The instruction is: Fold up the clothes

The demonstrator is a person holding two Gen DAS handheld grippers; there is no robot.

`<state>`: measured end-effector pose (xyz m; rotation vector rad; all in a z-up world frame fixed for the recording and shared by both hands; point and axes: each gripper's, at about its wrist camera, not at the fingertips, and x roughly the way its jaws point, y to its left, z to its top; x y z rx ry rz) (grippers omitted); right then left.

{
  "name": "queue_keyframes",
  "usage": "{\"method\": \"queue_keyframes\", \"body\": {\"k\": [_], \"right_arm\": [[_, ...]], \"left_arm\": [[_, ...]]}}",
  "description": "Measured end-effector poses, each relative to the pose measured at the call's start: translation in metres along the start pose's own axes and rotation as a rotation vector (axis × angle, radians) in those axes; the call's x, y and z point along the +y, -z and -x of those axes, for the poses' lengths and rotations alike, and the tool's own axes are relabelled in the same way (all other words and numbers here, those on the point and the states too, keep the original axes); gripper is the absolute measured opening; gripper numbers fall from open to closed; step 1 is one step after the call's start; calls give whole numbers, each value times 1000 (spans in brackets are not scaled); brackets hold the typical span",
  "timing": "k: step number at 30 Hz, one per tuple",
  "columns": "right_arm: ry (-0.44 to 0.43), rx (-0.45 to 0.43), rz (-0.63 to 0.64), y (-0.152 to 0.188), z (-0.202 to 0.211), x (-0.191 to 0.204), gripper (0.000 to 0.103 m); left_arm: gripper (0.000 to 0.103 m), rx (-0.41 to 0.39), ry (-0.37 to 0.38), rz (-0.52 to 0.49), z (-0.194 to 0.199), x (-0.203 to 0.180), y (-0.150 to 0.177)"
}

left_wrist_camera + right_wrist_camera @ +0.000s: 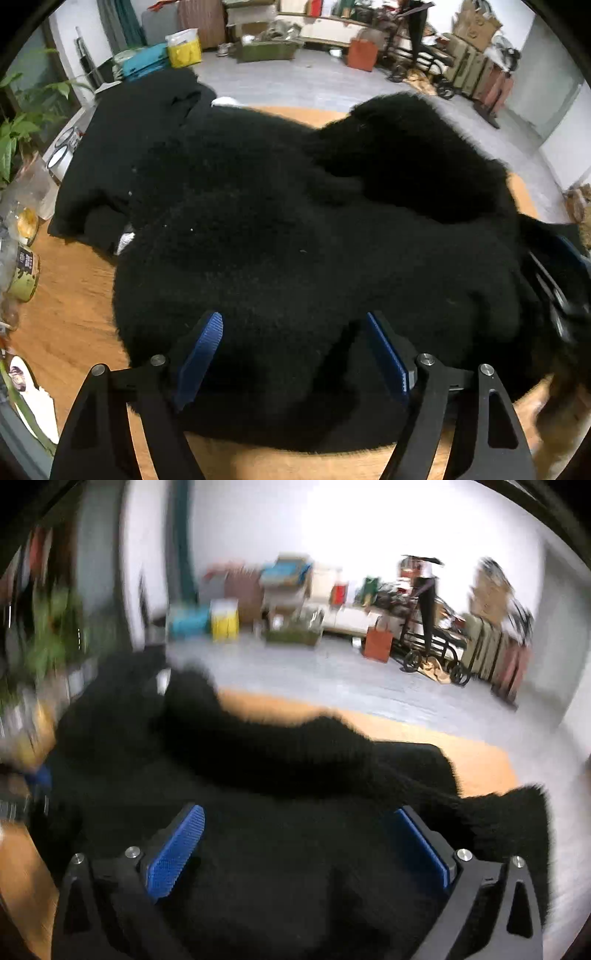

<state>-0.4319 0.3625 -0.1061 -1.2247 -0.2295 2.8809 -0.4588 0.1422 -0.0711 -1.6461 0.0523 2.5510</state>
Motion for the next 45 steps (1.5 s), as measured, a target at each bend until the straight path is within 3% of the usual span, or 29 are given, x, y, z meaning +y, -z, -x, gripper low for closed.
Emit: {"method": "queue_keyframes", "body": {"k": [1,2,5,7,9,12,13,14,17,20,22,23,26,27,29,31,33,36,39,42,44,45], "right_arm": [[11,37,31,0,-4,3,91],[-5,65,40,-2,-10,4,89],[40,137,21,-9,-39,-3,92],[188,233,-50,-10,-79,-18,98],[242,313,-163,-3,-123,-42,103],[145,296,-336,-4,-134,-74,101],[151,275,-334,-5,-124,-74,90],[153,250,-308,-6,-108,-71,86],[107,214,-231,11,-54,-63,91],[98,213,-178,51,-7,-70,96],[69,203,-192,80,15,-85,90],[46,191,-233,89,24,-93,87],[3,99,-429,112,61,-110,79],[-2,54,-517,119,77,-111,81],[-26,-7,-671,132,101,-105,98],[-78,-31,-806,149,116,-91,100],[-96,-22,-863,169,120,-73,100],[1,-1,-858,186,124,-57,100],[145,-29,-816,184,129,-70,92],[217,-111,-742,160,134,-92,93],[240,-94,-692,142,115,-103,91],[246,-71,-680,135,100,-108,82]], "left_arm": [[75,-16,-12,-5,-4,-2,-3],[75,-32,-22,-13,-7,-5,-6],[76,-30,-160,-84,-29,-15,-14],[81,12,-142,-82,-53,-2,-14],[85,-14,-61,-3,-63,13,-18],[87,-12,-23,55,-70,21,-23],[87,-11,-29,53,-70,19,-24],[87,-11,-39,48,-69,17,-24],[86,-36,27,72,-56,26,-15],[86,-143,176,217,-22,57,15],[86,-219,291,398,2,86,50],[86,-257,362,501,12,101,69],[88,-259,439,700,19,111,118],[88,-258,462,764,20,114,134],[88,-233,496,842,14,120,167],[88,-221,542,917,4,124,186],[88,-201,562,966,0,126,199],[88,-185,568,969,-11,121,198],[88,-218,592,974,-16,122,200],[88,-280,584,996,-18,124,202],[88,-296,586,1004,-20,123,199],[88,-299,580,998,-21,121,198]]}}
